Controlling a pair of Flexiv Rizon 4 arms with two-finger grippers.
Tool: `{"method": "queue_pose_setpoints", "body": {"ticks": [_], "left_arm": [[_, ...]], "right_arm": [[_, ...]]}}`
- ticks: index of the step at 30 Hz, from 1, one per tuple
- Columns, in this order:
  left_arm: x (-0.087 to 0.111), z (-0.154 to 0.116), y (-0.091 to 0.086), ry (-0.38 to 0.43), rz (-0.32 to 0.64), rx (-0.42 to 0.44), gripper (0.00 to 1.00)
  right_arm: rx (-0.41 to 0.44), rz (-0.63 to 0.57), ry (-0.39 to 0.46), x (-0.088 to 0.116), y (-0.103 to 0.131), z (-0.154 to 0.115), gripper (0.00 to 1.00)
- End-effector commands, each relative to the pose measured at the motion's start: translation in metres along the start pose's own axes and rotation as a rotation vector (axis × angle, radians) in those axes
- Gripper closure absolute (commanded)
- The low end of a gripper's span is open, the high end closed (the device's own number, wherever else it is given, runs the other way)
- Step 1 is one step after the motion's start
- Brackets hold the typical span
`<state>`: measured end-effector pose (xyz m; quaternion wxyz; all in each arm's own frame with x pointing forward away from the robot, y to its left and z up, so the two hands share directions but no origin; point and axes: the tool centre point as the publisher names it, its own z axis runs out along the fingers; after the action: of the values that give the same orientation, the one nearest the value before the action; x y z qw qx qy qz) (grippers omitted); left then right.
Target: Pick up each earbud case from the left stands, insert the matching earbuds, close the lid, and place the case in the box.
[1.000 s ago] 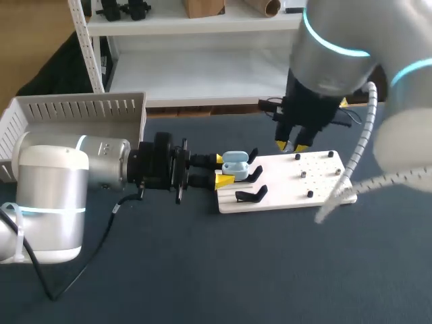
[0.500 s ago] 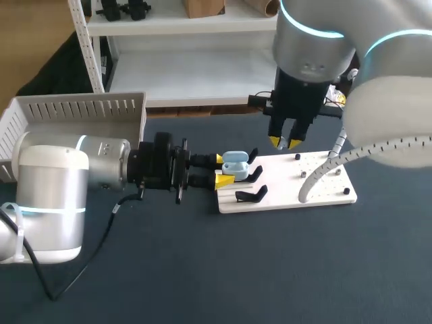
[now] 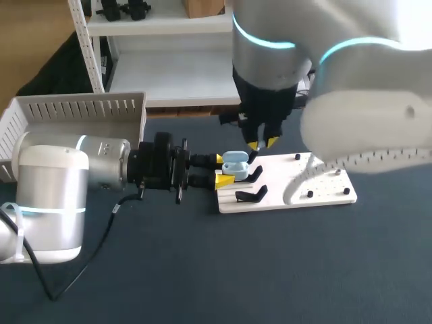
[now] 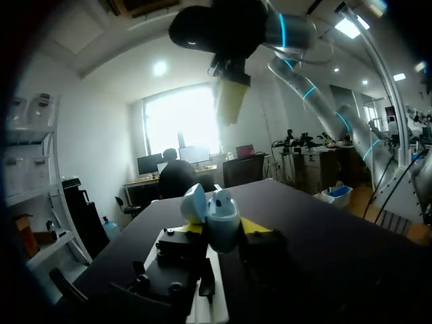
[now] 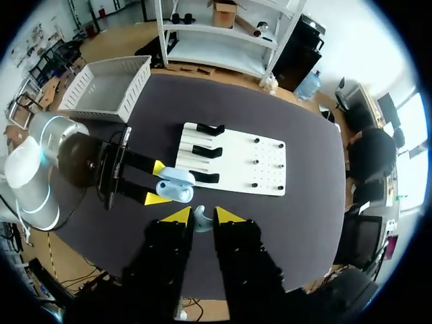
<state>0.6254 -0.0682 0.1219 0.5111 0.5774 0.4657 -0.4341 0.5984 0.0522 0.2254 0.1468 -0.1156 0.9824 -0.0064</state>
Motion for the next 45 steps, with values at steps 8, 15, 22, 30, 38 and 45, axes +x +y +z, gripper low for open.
{"method": "queue_pose_setpoints", "body": {"ticks": [8, 15, 22, 30, 38, 45], "left_arm": [[0.000, 0.000, 0.000, -0.001, 0.001, -0.002, 1.00], [0.000, 0.000, 0.000, -0.001, 0.001, -0.002, 1.00], [0.000, 0.000, 0.000, -0.001, 0.001, -0.002, 1.00], [0.000, 0.000, 0.000, -0.001, 0.001, -0.002, 1.00], [0.000, 0.000, 0.000, -0.001, 0.001, -0.002, 1.00], [0.000, 0.000, 0.000, -0.001, 0.001, -0.002, 1.00]], "right_arm": [[-0.083, -0.077, 0.050, 0.008, 0.014, 0.000, 1.00], [-0.083, -0.077, 0.050, 0.008, 0.014, 0.000, 1.00], [-0.099, -0.076, 0.051, 0.008, 0.014, 0.001, 1.00], [-0.143, -0.078, 0.022, 0.002, 0.028, 0.008, 1.00], [-0.156, -0.106, 0.018, 0.000, 0.041, 0.015, 1.00], [-0.138, -0.120, 0.026, -0.005, 0.054, 0.022, 1.00]]}}
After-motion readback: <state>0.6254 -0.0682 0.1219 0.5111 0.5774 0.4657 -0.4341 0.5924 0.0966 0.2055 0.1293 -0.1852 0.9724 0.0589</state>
